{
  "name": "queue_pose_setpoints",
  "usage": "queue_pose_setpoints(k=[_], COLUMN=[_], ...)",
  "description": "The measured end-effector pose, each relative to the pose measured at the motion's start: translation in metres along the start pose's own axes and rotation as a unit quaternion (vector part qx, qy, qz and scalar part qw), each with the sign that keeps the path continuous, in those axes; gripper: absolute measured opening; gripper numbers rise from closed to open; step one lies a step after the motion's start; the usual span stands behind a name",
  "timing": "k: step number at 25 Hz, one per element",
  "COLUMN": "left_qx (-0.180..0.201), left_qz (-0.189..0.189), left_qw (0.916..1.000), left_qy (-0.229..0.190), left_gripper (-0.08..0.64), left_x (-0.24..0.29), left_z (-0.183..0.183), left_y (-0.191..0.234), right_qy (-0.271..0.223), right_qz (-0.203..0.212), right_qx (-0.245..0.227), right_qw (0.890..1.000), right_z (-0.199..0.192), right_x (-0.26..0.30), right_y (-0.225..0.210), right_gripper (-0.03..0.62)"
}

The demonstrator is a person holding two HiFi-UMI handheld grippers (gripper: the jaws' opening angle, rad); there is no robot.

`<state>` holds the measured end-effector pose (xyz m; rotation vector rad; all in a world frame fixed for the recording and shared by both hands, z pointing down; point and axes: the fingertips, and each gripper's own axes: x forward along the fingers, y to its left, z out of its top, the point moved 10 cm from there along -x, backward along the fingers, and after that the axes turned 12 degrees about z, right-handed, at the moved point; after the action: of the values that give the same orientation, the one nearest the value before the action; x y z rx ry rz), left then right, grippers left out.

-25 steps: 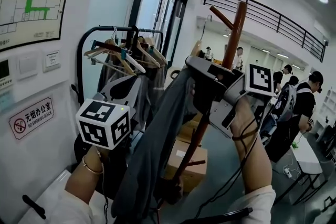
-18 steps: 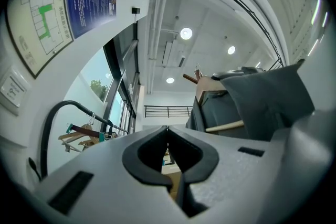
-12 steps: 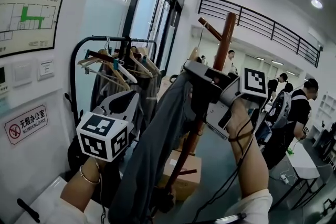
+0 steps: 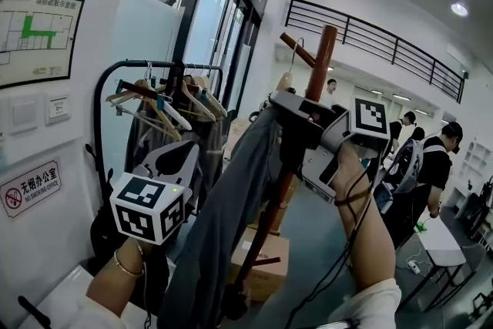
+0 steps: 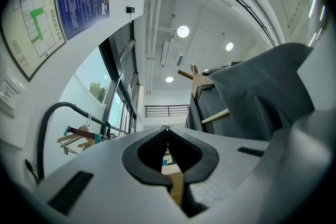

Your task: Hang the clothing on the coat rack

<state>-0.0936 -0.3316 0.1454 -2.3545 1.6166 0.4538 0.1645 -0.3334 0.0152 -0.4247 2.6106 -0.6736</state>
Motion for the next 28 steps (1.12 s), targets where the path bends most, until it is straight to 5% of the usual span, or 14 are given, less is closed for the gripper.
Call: queue_pose_setpoints(k=[28], left_qx=[-0.005], left_qz=[0.004], left_qw=[0.9997], left_qy=[0.023], left_gripper=[0.009], left_x=[0.0], left_z=[-0.023], left_y=[-0.01], right_qy=[-0.042], right_qz=[-0.035], right_qx=[0.02], right_qw=[0.998], right_z=[0.002], right_x=[-0.028], right_y=[-0.036], right_gripper=[0.163])
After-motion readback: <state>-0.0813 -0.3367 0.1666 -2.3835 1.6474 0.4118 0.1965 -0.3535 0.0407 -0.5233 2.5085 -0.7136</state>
